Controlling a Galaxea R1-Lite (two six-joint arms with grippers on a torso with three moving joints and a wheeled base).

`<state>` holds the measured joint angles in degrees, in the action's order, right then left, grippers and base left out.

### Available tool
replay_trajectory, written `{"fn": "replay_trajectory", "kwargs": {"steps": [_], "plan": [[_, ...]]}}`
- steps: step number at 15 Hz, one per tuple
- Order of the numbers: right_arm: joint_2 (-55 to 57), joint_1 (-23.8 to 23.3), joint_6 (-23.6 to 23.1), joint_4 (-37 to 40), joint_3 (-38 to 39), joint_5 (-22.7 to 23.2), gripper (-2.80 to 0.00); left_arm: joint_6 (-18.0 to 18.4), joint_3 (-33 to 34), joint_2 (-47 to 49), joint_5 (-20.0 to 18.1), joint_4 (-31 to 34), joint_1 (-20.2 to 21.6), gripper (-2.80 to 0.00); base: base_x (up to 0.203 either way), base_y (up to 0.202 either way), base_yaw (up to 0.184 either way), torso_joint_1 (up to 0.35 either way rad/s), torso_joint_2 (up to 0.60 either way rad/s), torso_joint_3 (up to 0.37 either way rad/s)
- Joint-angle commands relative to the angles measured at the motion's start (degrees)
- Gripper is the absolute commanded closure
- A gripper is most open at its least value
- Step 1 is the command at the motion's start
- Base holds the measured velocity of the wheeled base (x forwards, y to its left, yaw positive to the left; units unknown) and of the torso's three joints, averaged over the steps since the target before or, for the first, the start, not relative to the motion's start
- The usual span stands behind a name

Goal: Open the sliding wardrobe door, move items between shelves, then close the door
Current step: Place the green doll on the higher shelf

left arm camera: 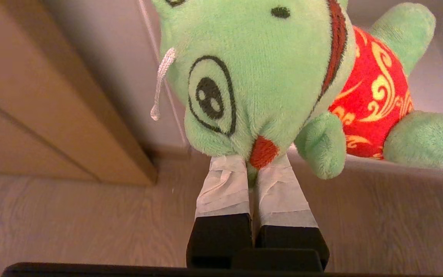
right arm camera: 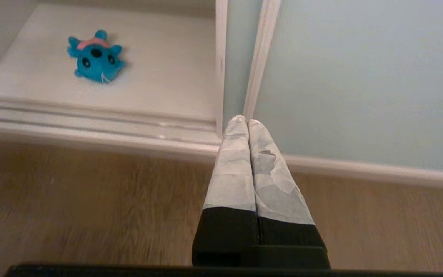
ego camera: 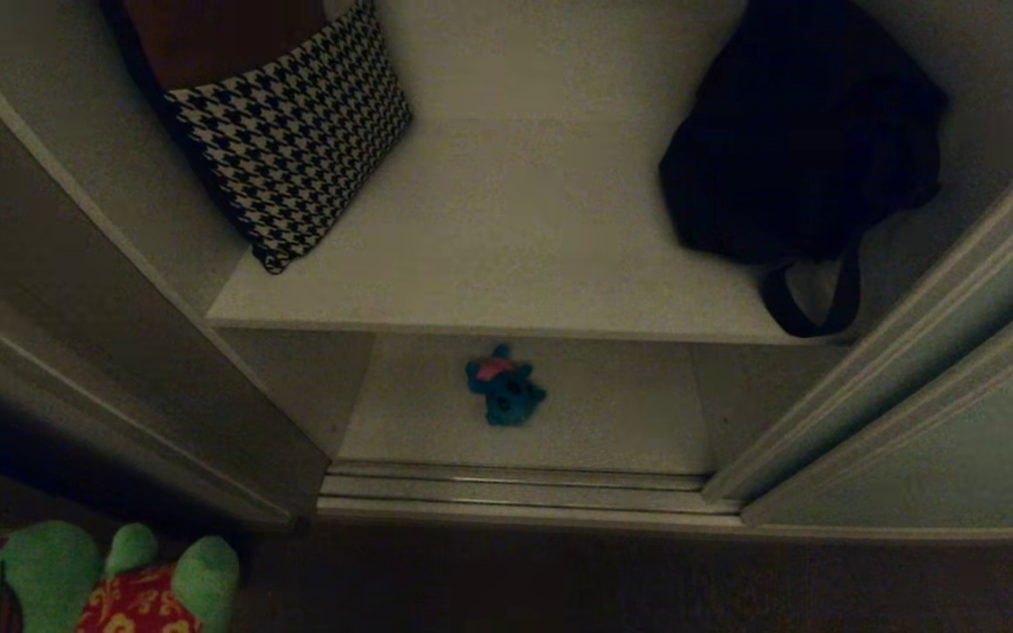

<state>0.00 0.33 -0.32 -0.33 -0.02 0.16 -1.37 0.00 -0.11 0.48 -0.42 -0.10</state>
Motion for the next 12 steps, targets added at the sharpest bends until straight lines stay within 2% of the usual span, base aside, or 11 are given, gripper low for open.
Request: {"fn": "replay_trajectory", "kwargs": {"steps": [1, 5, 8, 10, 12], "plan": [[-0.18, 0.02, -0.04, -0.02, 0.02, 0.02, 0.0, 0.05, -0.06, 0.11, 0.05, 0.04, 0.01, 0.0, 0.144, 0.0, 0.0, 0.006, 0.0, 0.002], [-0.18, 0.02, -0.04, -0.02, 0.02, 0.02, 0.0, 0.55, -0.91, 0.07, 0.14, -1.01, 0.01, 0.0, 0.014, 0.0, 0.0, 0.003, 0.0, 0.001], [-0.18, 0.02, -0.04, -0.02, 0.02, 0.02, 0.0, 0.46, -8.51, 0.16, -0.32, -3.26, 0.01, 0.0, 0.0, 0.0, 0.0, 0.0, 0.0, 0.0], [-0.18, 0.02, -0.04, -0.02, 0.02, 0.02, 0.0, 0.87, -16.5, 1.14, -3.67, -1.82, 0.01, 0.0, 0.0, 0.0, 0.0, 0.0, 0.0, 0.0], [-0.18, 0.02, -0.04, -0.02, 0.02, 0.02, 0.0, 1.53, -23.14, 7.35, -8.54, -0.06, 0.01, 0.0, 0.0, 0.0, 0.0, 0.0, 0.0, 0.0]]}}
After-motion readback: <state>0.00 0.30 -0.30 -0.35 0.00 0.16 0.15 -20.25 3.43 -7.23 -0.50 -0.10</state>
